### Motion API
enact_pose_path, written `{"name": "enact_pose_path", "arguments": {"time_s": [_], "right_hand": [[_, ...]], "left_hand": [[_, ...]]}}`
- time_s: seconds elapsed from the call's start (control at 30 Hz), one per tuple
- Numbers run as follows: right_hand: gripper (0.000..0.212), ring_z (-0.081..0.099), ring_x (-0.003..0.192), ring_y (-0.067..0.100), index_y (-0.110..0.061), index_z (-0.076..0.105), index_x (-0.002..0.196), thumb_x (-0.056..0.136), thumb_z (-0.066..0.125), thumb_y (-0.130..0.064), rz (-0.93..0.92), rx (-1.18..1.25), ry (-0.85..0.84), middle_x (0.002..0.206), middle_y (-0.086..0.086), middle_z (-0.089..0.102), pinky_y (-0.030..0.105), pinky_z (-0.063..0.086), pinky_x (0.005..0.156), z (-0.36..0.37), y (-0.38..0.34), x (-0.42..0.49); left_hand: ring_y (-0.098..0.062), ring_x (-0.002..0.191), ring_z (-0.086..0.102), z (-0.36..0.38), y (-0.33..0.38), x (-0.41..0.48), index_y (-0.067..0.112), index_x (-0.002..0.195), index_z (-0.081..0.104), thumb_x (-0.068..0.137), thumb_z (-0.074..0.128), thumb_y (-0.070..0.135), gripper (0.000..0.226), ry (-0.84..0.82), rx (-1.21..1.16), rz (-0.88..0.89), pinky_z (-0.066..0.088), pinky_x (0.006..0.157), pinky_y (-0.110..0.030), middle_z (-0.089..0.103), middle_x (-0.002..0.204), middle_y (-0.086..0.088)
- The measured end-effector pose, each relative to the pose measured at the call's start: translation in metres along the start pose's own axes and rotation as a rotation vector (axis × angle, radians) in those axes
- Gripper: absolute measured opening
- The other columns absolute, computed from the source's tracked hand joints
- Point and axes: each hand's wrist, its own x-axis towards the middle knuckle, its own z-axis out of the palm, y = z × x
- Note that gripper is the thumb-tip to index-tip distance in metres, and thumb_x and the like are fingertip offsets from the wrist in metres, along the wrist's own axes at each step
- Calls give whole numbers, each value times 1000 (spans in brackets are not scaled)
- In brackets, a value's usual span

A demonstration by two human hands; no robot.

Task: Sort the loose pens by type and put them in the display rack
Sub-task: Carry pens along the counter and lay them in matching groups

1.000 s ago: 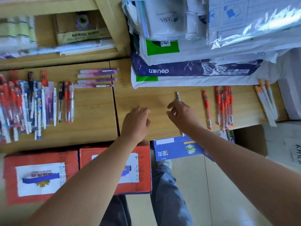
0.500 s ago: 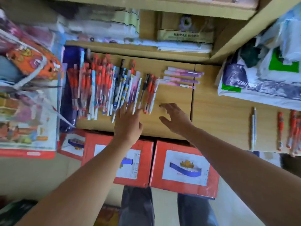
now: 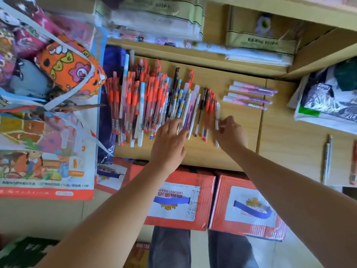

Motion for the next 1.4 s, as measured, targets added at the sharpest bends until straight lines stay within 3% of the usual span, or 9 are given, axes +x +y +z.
{"name": "enact_pose_path", "arguments": {"time_s": [0.1,0.33,0.57,0.7,0.8,0.93,1.03,1.17,1.4], "right_hand": [[28,61,67,22,-16,50,105,90,57,-40,-93,58,75,88,4,64,26,43,48,-3,-2,0],[36,57,70,17,-15,59,95,87,61,-50,-91,-128,37,84,0,61,20,33,48,5,-28,11],[20,53,63,13,-17,55,88,89,62,-36,-230,54,14,71,-8,55,23,36,48,2,-32,9],[17,62,69,7,-25,60,83,88,64,-41,-286,105,-43,76,-8,64,24,52,59,11,-56,9],[21,63,70,9,-25,62,76,84,67,-43,-220,32,-29,74,-9,65,23,47,54,21,-69,15],[26,64,73,13,-17,63,83,82,67,-42,-169,-52,-42,79,-3,65,27,54,58,27,-76,18],[30,61,70,14,-17,59,82,83,66,-46,-154,-114,-24,75,-2,62,25,49,54,25,-75,16],[25,60,70,14,-17,55,90,82,67,-38,-170,-156,-10,77,-2,62,21,40,47,24,-70,14],[18,62,66,19,-17,56,97,83,63,-24,-208,21,95,80,0,64,33,55,54,20,-41,11]], "left_hand": [[-34,119,48,-4,-3,5,11,107,64,69,70,6,38,45,-17,-22,44,97,-46,50,125,-14],[-32,116,50,-7,-12,6,10,115,60,76,64,5,40,35,-47,-64,46,97,-44,51,123,-13],[-20,71,60,-15,-17,3,12,120,52,86,58,9,35,18,-105,-267,49,55,-29,59,104,-8],[-17,71,61,-16,-13,5,16,117,48,92,56,20,26,-3,-114,-365,51,57,-31,64,86,0],[-17,70,61,-16,-13,8,16,112,49,93,57,28,24,-11,-109,-396,49,55,-31,63,83,2],[-18,69,63,-15,-16,11,15,107,50,91,61,34,27,-33,-110,-412,51,56,-33,64,81,2],[-17,66,62,-15,-18,13,15,103,50,91,62,32,24,-38,-84,-424,43,52,-28,64,78,3],[-17,65,62,-15,-19,16,15,101,52,92,59,28,16,-51,-64,-438,45,53,-28,64,75,2],[-15,65,62,-13,-14,15,20,91,61,92,58,34,14,-4,-81,-384,43,54,-25,64,73,8]]}}
